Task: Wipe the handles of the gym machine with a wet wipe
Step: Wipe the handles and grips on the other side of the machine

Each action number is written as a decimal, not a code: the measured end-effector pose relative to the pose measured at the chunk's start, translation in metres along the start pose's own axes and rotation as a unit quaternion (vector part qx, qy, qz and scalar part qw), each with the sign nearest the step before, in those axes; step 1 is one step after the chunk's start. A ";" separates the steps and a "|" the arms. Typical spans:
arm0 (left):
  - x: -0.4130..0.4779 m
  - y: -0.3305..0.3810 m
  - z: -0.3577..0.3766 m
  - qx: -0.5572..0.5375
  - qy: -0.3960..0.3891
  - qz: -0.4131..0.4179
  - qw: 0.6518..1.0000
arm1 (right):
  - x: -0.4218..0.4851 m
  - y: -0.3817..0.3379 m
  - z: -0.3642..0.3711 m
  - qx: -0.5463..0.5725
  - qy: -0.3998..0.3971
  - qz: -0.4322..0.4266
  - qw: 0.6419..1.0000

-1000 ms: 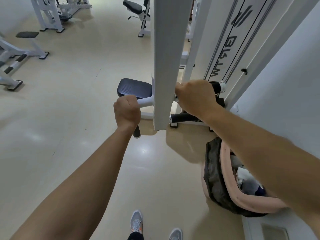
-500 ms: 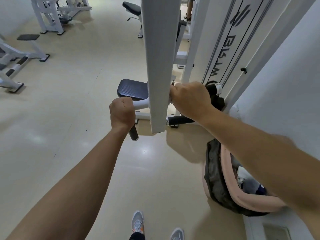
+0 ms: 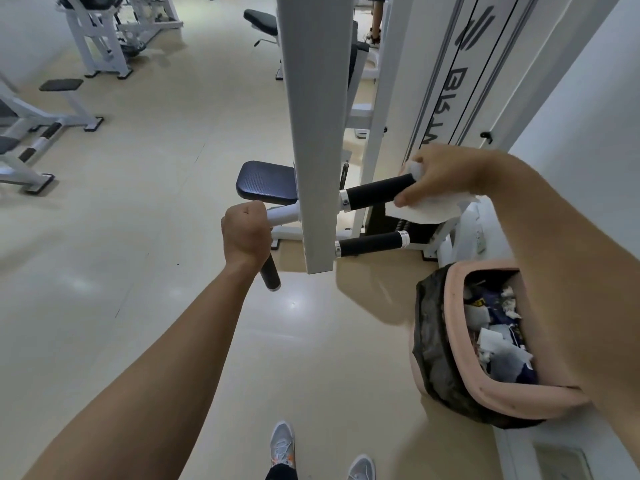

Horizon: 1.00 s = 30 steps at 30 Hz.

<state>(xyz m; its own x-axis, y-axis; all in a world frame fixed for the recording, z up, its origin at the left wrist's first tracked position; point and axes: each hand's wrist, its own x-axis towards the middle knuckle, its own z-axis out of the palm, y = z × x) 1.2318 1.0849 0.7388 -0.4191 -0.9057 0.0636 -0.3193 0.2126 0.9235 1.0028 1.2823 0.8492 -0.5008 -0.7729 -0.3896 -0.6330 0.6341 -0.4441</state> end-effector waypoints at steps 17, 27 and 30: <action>-0.122 0.032 0.016 -0.035 0.044 0.210 0.976 | -0.063 0.039 0.146 0.762 0.062 -0.027 0.644; -0.169 0.031 0.077 -0.162 -0.255 -0.214 0.929 | -0.090 0.052 0.192 0.752 0.037 -0.003 0.658; -0.157 0.032 0.087 -0.058 -0.163 -0.092 0.981 | -0.092 0.058 0.201 0.720 0.081 0.058 0.687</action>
<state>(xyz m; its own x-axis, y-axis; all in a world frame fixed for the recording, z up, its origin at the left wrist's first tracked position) 1.2138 1.2660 0.7253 -0.6184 -0.7557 -0.2155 -0.3238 -0.0048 0.9461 1.1311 1.3950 0.6972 -0.6320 -0.6338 -0.4460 0.5982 -0.0331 -0.8007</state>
